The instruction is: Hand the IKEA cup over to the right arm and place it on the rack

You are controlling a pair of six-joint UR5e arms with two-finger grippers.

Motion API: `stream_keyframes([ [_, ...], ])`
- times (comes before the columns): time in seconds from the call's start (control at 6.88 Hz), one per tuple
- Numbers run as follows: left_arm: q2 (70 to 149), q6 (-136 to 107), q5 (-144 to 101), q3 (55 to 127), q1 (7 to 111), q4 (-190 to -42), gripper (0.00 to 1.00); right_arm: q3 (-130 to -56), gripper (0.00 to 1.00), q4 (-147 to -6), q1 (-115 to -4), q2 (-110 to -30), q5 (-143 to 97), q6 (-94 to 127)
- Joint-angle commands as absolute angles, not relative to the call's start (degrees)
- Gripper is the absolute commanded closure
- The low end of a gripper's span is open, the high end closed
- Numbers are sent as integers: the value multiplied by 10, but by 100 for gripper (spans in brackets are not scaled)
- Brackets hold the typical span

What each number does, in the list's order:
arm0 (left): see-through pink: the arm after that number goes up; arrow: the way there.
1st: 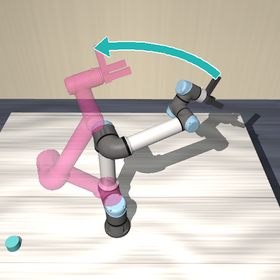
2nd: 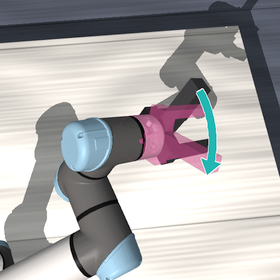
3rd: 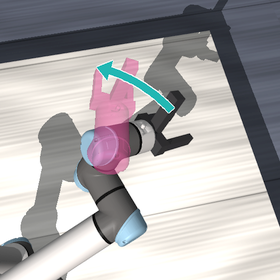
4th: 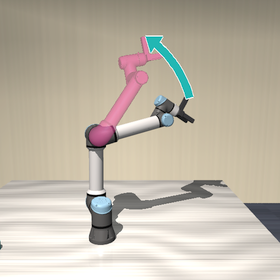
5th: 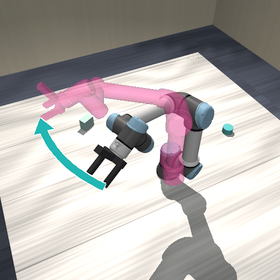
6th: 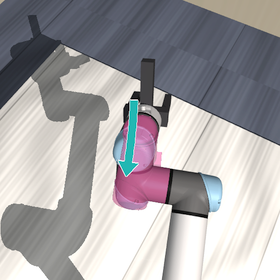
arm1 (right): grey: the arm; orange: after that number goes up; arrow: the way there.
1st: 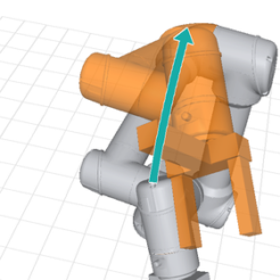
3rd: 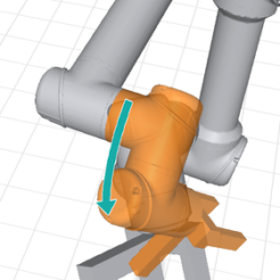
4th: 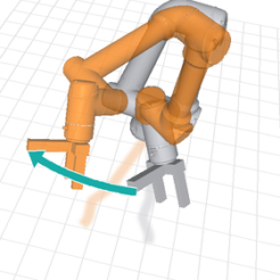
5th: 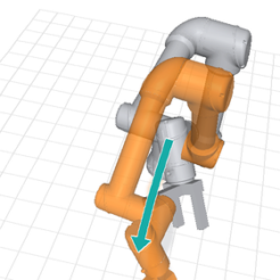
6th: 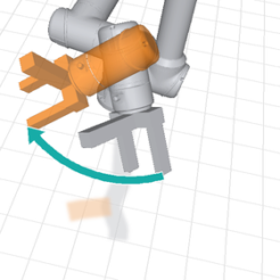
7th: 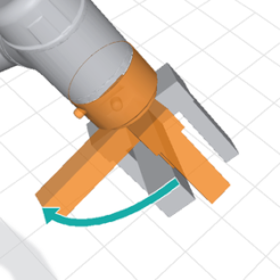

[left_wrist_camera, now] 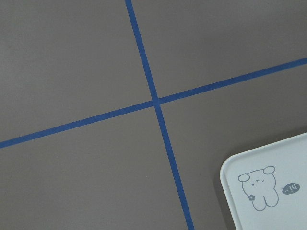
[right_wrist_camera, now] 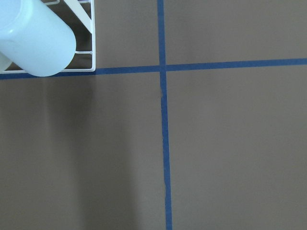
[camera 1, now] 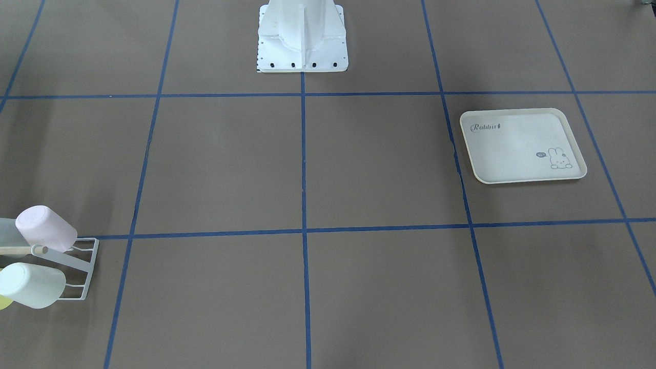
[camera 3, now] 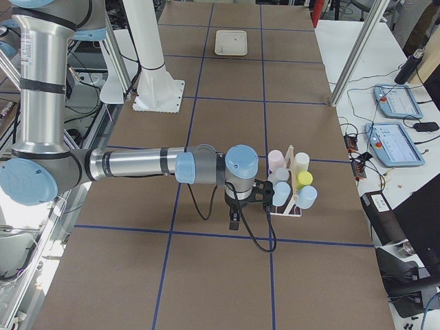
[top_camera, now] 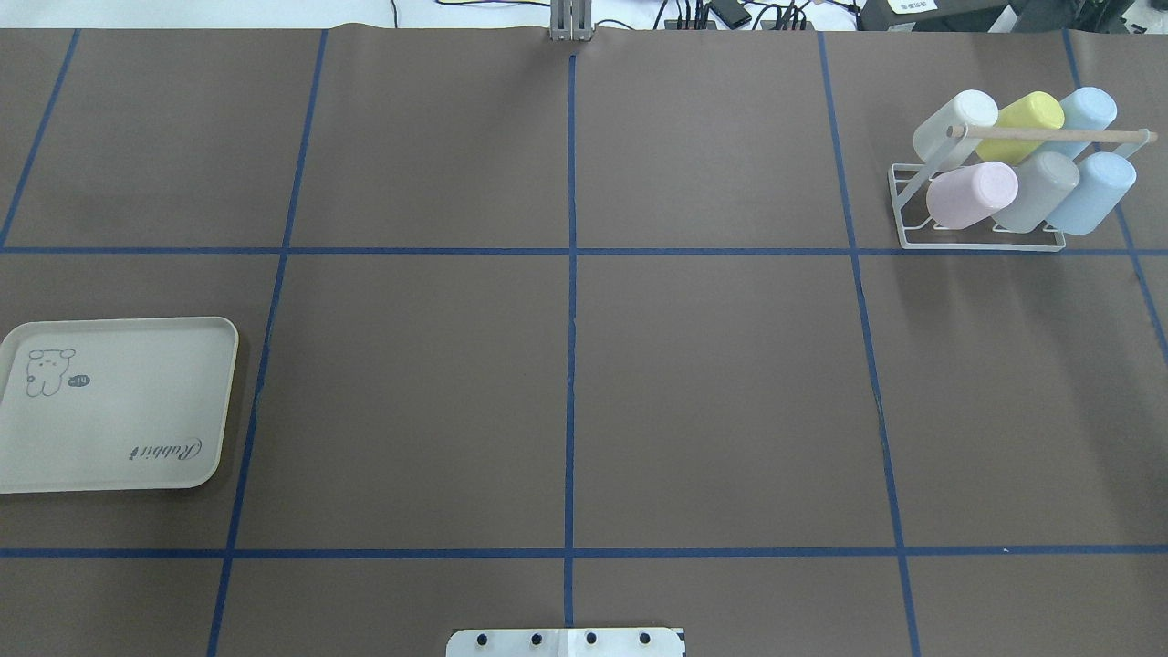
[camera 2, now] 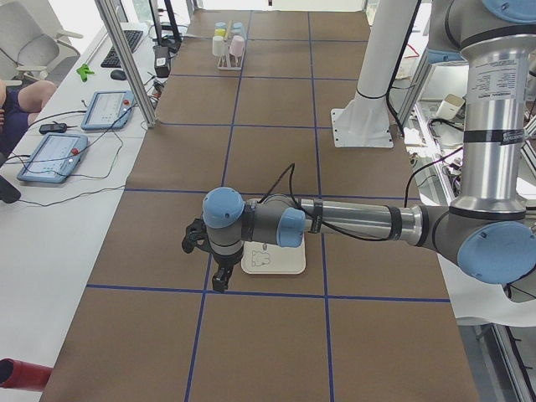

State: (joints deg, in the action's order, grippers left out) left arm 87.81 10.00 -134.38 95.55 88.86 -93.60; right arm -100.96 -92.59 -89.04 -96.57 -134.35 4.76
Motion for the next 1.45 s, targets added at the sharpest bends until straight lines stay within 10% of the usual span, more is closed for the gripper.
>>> stream_keyframes([
  [0.0, 879, 100, -1344, 955, 889, -936, 0, -987, 0, -889, -890, -965, -1346, 49],
  [1.31, 879, 93, -1308, 958, 890, -936, 0, -999, 0, -891, -891, -960, -1374, 51],
])
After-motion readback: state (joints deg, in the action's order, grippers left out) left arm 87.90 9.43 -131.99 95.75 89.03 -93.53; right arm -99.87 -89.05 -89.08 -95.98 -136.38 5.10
